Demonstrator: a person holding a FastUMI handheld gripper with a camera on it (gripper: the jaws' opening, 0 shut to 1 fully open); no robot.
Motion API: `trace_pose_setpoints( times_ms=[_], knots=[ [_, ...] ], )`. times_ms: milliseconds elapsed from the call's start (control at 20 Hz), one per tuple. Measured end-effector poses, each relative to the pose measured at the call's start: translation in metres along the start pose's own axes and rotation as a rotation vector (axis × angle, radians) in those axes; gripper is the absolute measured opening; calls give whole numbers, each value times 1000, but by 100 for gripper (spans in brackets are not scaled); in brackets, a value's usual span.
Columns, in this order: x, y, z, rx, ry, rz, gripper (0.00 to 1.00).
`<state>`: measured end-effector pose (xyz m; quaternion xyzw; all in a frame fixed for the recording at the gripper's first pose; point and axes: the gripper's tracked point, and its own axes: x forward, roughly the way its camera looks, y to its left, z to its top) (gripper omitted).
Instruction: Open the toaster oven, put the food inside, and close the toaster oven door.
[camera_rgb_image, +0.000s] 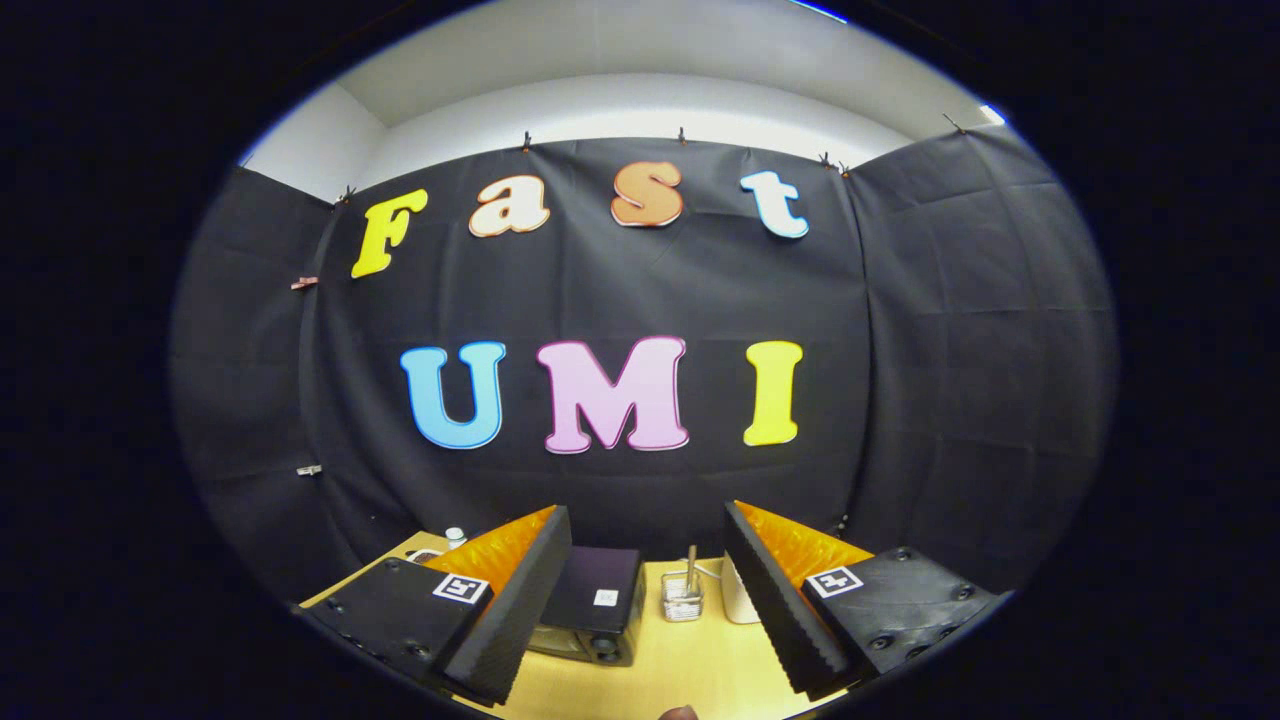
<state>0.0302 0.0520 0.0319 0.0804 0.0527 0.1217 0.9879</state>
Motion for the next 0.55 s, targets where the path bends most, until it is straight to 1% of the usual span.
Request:
trace_pose_setpoints(
  times_ms=[150, 300, 550],
  knots=[
    [-3, -29, 13, -35, -33, -23, 99],
    [-7, -48, 14, -32, -29, -37, 99],
    [-6, -71, -2, -10, -2, -49, 99]
  ],
)
